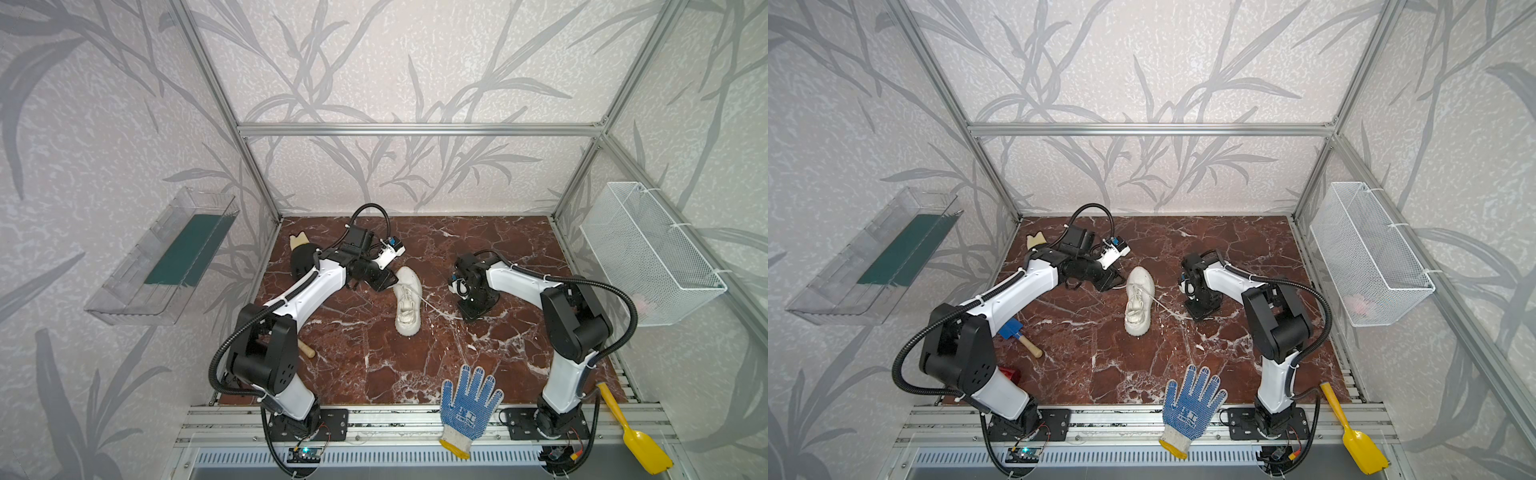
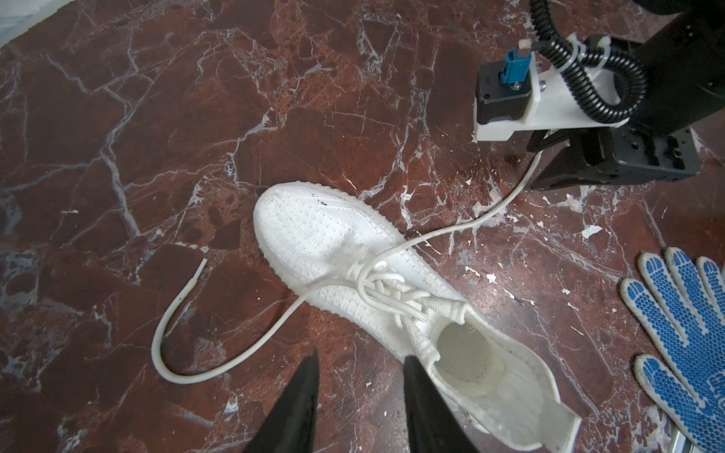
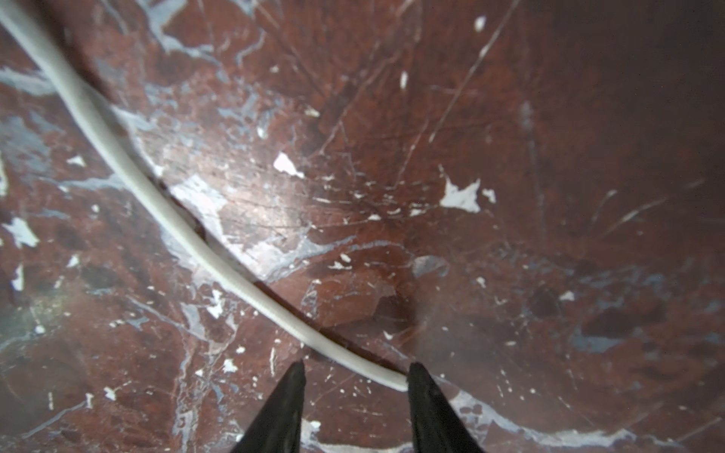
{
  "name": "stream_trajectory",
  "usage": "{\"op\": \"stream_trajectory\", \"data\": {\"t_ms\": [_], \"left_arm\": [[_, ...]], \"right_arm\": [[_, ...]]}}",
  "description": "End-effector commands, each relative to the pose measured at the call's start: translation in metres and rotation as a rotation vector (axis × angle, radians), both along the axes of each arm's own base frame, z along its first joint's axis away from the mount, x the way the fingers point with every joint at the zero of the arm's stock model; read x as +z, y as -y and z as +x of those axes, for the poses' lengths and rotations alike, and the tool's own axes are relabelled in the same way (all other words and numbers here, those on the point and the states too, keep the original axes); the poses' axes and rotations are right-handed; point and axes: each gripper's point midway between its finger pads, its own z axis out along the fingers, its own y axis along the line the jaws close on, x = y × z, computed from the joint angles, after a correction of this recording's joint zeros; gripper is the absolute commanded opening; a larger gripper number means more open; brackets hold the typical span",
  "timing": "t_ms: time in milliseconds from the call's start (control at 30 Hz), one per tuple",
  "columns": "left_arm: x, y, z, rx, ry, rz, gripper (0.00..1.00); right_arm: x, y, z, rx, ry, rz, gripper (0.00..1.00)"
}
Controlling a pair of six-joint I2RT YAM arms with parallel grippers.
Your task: Tie the shoes
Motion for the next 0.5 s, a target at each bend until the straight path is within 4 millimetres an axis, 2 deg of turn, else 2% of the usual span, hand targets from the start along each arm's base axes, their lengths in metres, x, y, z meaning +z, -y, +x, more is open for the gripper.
{"op": "stream_trajectory", "data": {"t_ms": [0,300,467], "left_arm": [[0.009,-0.001,-0.007,-0.005,0.009,-0.018,0.39],[0.008,-0.002,-0.012,-0.007,0.006,-0.015,0.39],[0.008,-0.003,-0.014,-0.005,0.001,-0.019,0.39]], "right_arm": [[-0.003,0.008,-0.008,0.009,-0.019,-0.05,0.41],[-0.01,0.01,-0.016,0.021,-0.043,-0.066,0.41],[-0.015,0.01,-0.021,0.024,-0.045,-0.091,0.31]]}}
